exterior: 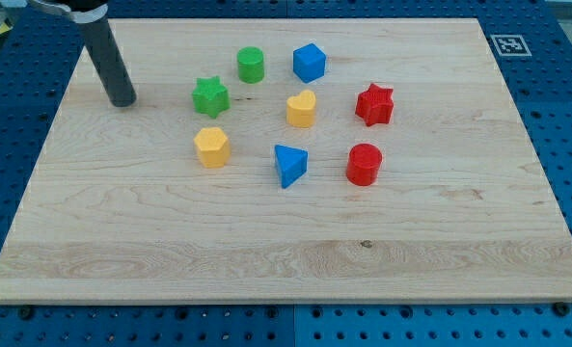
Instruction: Move the green star vertically below the green circle
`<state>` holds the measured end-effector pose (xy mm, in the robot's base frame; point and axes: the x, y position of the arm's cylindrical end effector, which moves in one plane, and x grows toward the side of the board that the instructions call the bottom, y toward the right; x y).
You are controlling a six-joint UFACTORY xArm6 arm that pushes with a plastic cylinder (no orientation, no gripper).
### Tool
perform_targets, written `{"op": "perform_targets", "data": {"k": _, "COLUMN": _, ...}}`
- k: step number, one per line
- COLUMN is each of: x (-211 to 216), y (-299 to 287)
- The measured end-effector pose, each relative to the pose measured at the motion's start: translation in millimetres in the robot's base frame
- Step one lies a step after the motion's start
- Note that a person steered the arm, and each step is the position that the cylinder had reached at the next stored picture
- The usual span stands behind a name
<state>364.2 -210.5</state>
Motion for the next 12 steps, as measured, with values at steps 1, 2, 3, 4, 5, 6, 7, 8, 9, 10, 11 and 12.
{"op": "perform_targets", "data": {"k": 1, "x": 5.0, "y": 21.2}}
{"op": "perform_targets", "data": {"k": 2, "x": 21.7, "y": 36.6}}
{"op": "perform_targets", "data": {"k": 3, "x": 39.6, "y": 54.4}}
{"op": "perform_targets", "data": {"k": 4, "x": 47.8, "y": 62.9}}
{"op": "perform_targets", "data": {"k": 5, "x": 27.2, "y": 62.4}}
{"op": "perform_targets", "data": {"k": 6, "x": 12.2, "y": 62.4}}
{"op": "perform_targets", "data": {"k": 7, "x": 12.2, "y": 64.0}}
{"op": "perform_targets", "data": {"k": 8, "x": 12.2, "y": 76.1}}
{"op": "perform_targets", "data": {"k": 9, "x": 12.2, "y": 95.1}}
{"op": "perform_targets", "data": {"k": 10, "x": 12.4, "y": 100.8}}
{"op": "perform_targets", "data": {"k": 11, "x": 17.4, "y": 100.8}}
{"op": "perform_targets", "data": {"k": 12, "x": 19.5, "y": 100.0}}
